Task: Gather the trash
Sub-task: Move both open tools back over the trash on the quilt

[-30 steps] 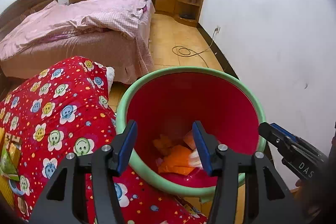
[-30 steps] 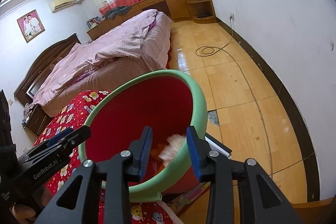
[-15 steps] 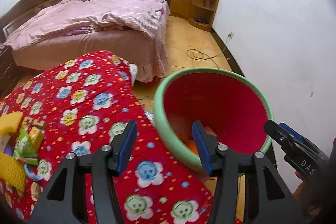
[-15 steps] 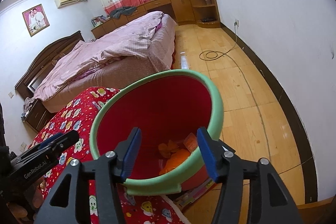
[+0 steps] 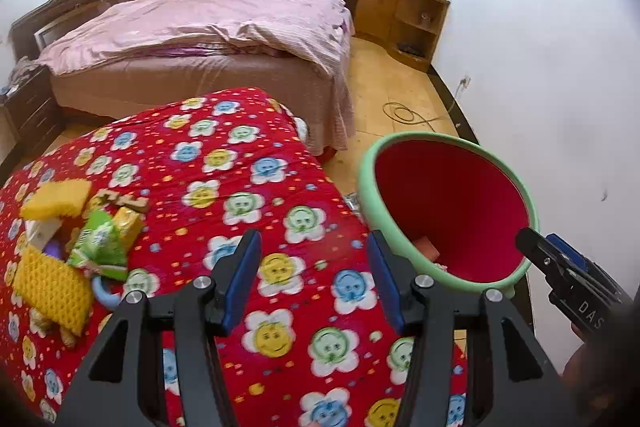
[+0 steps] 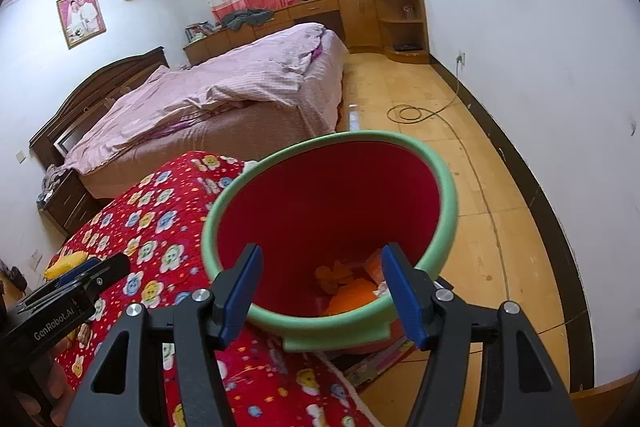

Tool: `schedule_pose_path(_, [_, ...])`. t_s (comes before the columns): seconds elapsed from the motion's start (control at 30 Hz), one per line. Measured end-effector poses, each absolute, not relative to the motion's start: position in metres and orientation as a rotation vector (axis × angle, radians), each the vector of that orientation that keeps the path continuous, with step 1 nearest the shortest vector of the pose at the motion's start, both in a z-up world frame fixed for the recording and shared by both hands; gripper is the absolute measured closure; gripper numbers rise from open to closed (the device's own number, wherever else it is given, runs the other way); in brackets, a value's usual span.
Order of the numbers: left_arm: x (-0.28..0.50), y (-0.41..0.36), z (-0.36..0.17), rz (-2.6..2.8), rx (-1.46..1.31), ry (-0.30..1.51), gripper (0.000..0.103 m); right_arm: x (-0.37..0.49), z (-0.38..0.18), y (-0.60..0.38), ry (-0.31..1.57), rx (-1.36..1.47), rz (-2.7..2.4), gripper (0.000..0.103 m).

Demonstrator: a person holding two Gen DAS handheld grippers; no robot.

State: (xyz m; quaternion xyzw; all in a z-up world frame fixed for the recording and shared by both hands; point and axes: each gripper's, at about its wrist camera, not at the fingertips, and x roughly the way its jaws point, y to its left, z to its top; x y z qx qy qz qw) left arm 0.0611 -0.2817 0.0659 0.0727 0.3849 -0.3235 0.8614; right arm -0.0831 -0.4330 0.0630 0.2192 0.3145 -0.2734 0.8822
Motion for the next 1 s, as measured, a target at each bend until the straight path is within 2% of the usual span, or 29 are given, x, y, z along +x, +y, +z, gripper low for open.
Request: schedule_pose_path(1.0, [0.093, -0.104, 0.078, -0.365, 0.011, 0.778, 0.048, -0.005, 0.078, -0.299, 0.699, 0.343, -0.263, 0.038])
